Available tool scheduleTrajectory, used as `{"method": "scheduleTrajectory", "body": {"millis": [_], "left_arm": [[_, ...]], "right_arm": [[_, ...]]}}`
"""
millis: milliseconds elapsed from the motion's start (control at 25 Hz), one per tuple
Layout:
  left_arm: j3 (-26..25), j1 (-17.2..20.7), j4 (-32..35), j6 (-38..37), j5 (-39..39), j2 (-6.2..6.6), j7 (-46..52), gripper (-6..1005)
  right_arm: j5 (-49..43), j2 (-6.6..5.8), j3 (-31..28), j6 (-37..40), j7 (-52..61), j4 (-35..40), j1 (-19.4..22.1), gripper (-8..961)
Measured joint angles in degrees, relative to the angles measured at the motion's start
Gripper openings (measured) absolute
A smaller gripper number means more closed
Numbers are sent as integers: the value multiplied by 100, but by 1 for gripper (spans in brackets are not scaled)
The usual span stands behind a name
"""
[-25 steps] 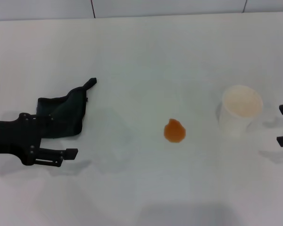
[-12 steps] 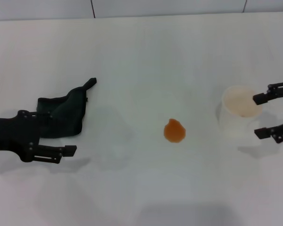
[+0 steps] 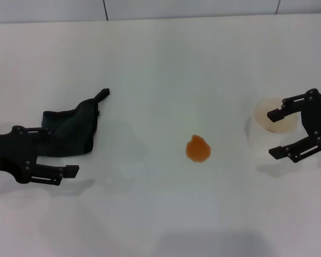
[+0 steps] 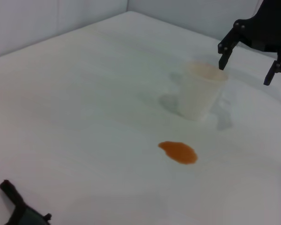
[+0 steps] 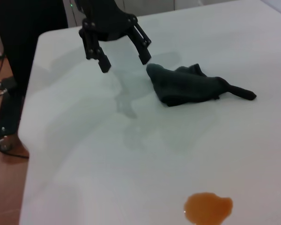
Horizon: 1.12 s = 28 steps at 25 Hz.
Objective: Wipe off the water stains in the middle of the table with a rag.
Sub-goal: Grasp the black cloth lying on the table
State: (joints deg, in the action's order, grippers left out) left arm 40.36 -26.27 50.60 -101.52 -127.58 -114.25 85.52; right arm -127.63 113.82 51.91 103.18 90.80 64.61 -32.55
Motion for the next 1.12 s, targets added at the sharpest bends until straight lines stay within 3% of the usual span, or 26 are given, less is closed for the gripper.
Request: {"method": "scheduleTrajectory", "body": {"millis": [200,400,760,1120], "left_arm": [[23,3,16,0,-22,3,10,876],[25,-1,16,0,-51,6,7,875],[15,-70,68,0,-60,36,74,875],[34,-78,803,-142,-447,79,628,875]], "right_arm": [[-285,112,104,-176,131,-32,-166,843],[-344,118,413,-371,312,-58,-236,843],[-350,109,450,-451,411,-58,-249,844],[-351,93,449,-417,454,-46,-248,844]]}}
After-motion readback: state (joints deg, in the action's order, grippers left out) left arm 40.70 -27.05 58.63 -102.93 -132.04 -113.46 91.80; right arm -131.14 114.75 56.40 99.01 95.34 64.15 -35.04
